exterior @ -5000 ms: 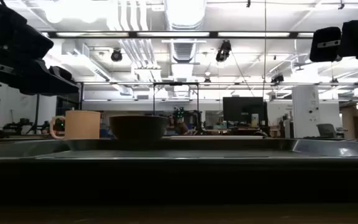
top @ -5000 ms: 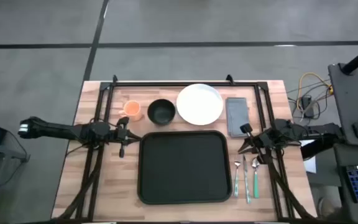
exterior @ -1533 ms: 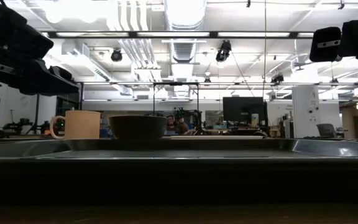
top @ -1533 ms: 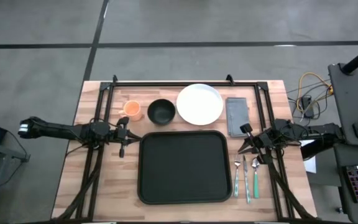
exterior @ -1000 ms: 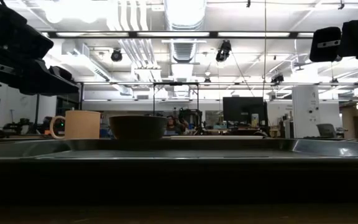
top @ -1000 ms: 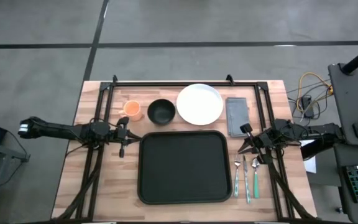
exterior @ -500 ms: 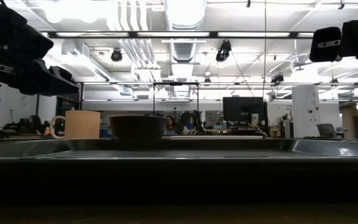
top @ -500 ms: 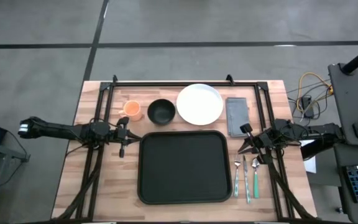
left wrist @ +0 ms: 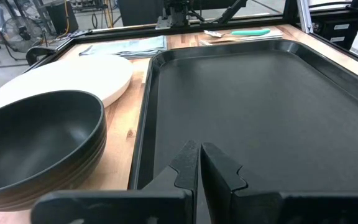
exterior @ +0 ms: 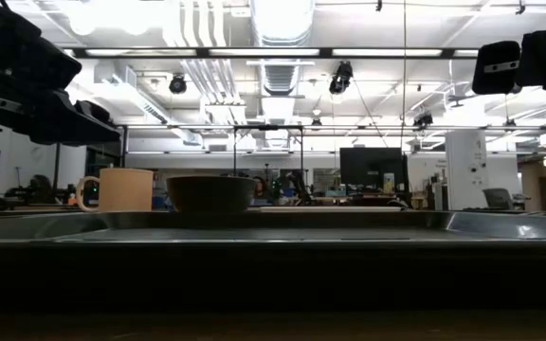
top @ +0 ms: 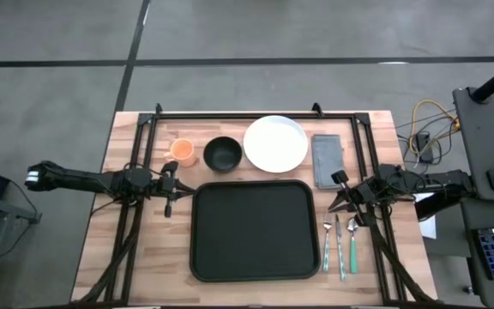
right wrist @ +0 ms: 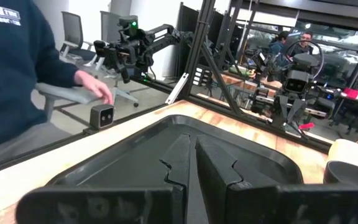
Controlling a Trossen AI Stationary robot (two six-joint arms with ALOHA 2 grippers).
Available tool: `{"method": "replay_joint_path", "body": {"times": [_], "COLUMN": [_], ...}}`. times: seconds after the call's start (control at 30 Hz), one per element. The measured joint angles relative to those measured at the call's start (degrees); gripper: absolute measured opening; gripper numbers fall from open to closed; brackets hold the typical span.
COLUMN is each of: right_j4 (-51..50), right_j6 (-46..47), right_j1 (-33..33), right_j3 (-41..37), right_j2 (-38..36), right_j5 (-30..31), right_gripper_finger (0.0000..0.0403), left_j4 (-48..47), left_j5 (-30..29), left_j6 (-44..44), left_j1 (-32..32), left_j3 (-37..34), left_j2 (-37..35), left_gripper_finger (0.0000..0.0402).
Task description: Set up tray
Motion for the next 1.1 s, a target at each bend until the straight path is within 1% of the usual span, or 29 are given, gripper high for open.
{"method": "replay_joint_path", "body": {"times": [0.1,0.2,0.43,0.97,1.1], "right_j4": [0.09,0.09,0.05,-0.04,-0.04], "right_j6": [-2.2,-2.51,0.61,-0.53,-5.57], "right_j1": [0.0,-0.02,-0.02,-0.02,-0.02], "right_j3": [0.0,0.0,0.0,0.0,0.0], "right_j2": [0.0,0.0,-0.01,0.0,0.0], "right_j5": [0.0,0.02,0.0,0.0,0.02], "right_gripper_finger": [0.0018,0.0018,0.0018,0.0018,0.0018], "left_j4": [0.02,0.0,0.0,0.0,0.0], "left_j5": [-0.02,-0.01,-0.02,0.0,-0.01], "left_j6": [0.0,0.0,0.0,0.0,0.0], "left_j1": [0.01,0.01,-0.02,-0.02,0.01], "left_j3": [0.0,0.0,0.0,0.0,0.0], "left_j2": [-0.01,-0.01,0.0,0.0,0.01], "left_gripper_finger": [0.0,0.0,0.0,0.0,0.0]}}
